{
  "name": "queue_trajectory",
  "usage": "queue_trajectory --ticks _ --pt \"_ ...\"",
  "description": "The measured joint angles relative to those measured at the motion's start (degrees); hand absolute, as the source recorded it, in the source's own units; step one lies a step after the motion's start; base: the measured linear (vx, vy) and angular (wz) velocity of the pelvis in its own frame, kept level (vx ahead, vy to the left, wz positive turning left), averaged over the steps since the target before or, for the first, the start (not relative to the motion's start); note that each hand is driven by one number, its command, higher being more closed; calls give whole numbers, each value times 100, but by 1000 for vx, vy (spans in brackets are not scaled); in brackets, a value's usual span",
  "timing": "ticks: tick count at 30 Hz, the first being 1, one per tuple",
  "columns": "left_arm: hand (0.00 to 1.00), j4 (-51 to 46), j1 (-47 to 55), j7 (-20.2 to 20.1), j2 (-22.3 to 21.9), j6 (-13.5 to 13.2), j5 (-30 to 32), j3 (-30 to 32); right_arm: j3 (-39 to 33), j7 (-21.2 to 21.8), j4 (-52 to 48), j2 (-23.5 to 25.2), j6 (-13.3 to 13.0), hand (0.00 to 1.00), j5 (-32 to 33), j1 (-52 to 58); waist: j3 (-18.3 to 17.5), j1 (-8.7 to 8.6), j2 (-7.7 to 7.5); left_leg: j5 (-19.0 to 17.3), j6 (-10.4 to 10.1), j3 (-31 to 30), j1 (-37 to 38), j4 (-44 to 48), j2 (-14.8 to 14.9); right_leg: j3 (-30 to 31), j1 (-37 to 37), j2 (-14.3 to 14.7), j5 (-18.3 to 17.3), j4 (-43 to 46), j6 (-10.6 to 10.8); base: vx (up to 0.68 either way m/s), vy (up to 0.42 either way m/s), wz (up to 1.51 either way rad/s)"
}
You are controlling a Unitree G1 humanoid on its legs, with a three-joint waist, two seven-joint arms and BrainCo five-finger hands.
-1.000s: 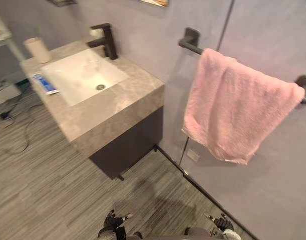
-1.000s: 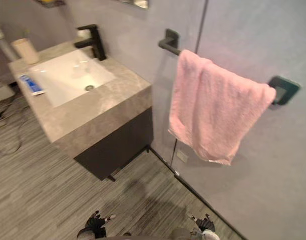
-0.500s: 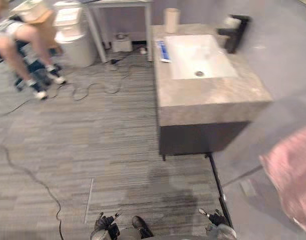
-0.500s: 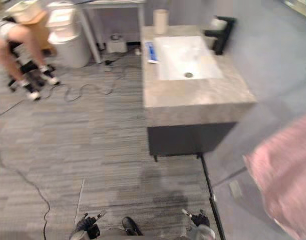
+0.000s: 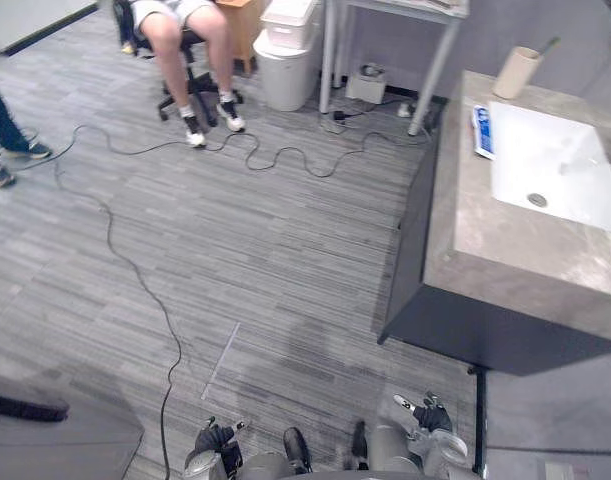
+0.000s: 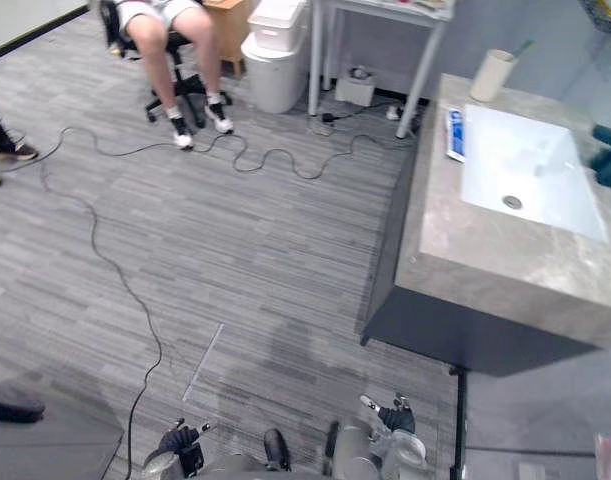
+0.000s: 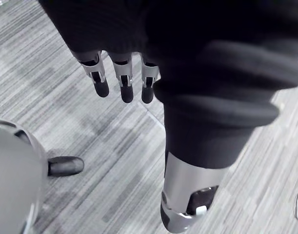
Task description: Organize washtable
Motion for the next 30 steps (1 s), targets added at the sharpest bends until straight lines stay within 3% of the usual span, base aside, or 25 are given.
queue_trajectory --ticks 2,4,5,7,8,9,10,11,12,15,17,18,19,20,21,22,24,25,27,30 --pt "0 -9 1 -2 -65 -9 2 112 -65 5 73 -2 -11 0 126 60 41 -8 -13 -174 -101 -182 221 4 -120 -115 -8 21 403 -1329 -204 333 -48 53" --pt "0 -15 46 -10 -105 -14 5 134 -67 11 66 -5 -30 0 159 77 38 -5 -8 -387 -134 -343 412 72 -173 -108 -14 -10 603 -1600 -356 383 -60 51" --pt "0 -14 67 -7 -175 -89 75 227 -55 12 45 -14 -41 0 166 81 5 -34 51 -698 -168 -544 490 303 -122 -113 18 -12 666 -1587 -443 630 -146 75" --pt "0 -33 113 -9 -226 -122 107 232 -9 10 23 -102 -33 0 227 119 -77 -90 61 -1067 -472 -699 469 898 54 -159 316 39 692 -1722 -429 674 -182 88" --pt "0 -80 75 -6 -245 -100 111 331 16 19 30 -108 3 0 254 117 -53 -150 144 -1412 -858 -718 -171 2732 388 -367 614 73 1034 -1814 -619 546 -171 79" --pt "0 -121 79 -4 -261 -94 109 342 22 18 17 -143 10 0 266 127 -54 -155 226 -1344 -970 -698 -538 3626 570 -429 764 145 964 -1873 -629 655 -192 41" --pt "0 -227 141 1 -285 -106 110 451 47 9 9 -232 21 0 273 110 -26 -51 378 -890 -1283 -579 -1100 5155 1061 -375 1107 373 817 -2028 -671 771 -152 -50" --pt "0 -231 160 11 -342 -104 106 559 54 -3 66 -278 53 0 335 53 49 68 433 -904 -1251 -410 -1328 5881 1469 -204 1497 569 679 -2144 -690 773 -102 -73" --pt "0 -227 175 18 -320 -89 104 581 63 -6 116 -279 63 0 346 16 59 86 430 -934 -1202 -384 -1417 5994 1578 -125 1678 617 631 -2219 -679 633 -40 -82" --pt "0 -247 158 68 -271 -117 105 673 206 -11 190 -192 101 0 459 -78 108 238 242 -1099 -932 -160 -1777 5199 1775 476 2343 552 616 -2560 -675 524 47 -95" --pt "0 -279 154 132 -287 -121 101 674 203 -20 240 -133 109 0 525 -140 117 320 224 -1103 -924 -373 -1958 4275 1708 853 2565 420 616 -2591 -674 436 195 -108" --pt "0 -285 154 147 -293 -125 102 668 201 -24 266 -92 107 0 554 -164 115 320 224 -1015 -992 -652 -1970 3475 1634 1032 2699 347 590 -2598 -525 397 285 -110" --pt "0 -273 159 192 -306 -128 103 660 222 -21 272 -85 95 0 553 -119 78 321 242 -570 -1045 -948 -1910 2702 1615 1199 2785 307 422 -2595 -163 379 300 -112" --pt "0 -256 168 230 -321 -128 104 655 245 -17 254 -96 92 0 552 -85 35 328 275 -277 -995 -1035 -1939 2552 1654 1274 2819 298 251 -2576 67 377 373 -128" --pt "0 -214 178 232 -292 -126 103 669 244 3 285 -111 90 0 552 -102 -61 340 337 26 -1001 -1094 -2039 2781 1626 1471 2841 174 -175 -2455 368 417 511 -96" --pt "0 -160 104 243 -148 -110 126 597 224 4 325 -87 120 0 559 -98 -131 251 102 -193 -883 -922 -2003 2924 1489 1595 2719 -89 -188 -2118 391 352 446 -80" --pt "0 -152 84 233 5 -110 260 385 203 15 357 15 124 0 555 -6 -258 310 -156 -389 -776 -584 -1821 2758 1321 1647 2305 -368 -12 -1492 380 272 361 -62" --pt "0 -130 93 231 120 -100 289 228 207 37 399 63 151 0 548 -19 -203 339 -237 -487 -696 -327 -1450 2492 1221 1577 1905 -553 354 -735 323 326 414 -77" --pt "0 -74 87 227 170 -26 326 195 134 41 400 39 152 0 545 -2 -231 292 -283 -587 -632 -104 -927 2086 1143 1145 1493 -714 374 173 282 274 312 -60" --pt "0 -9 86 200 173 27 456 29 3 54 362 43 113 0 546 53 -242 249 -251 -534 -709 234 -222 1363 1056 240 1039 -683 121 417 211 257 212 -50"
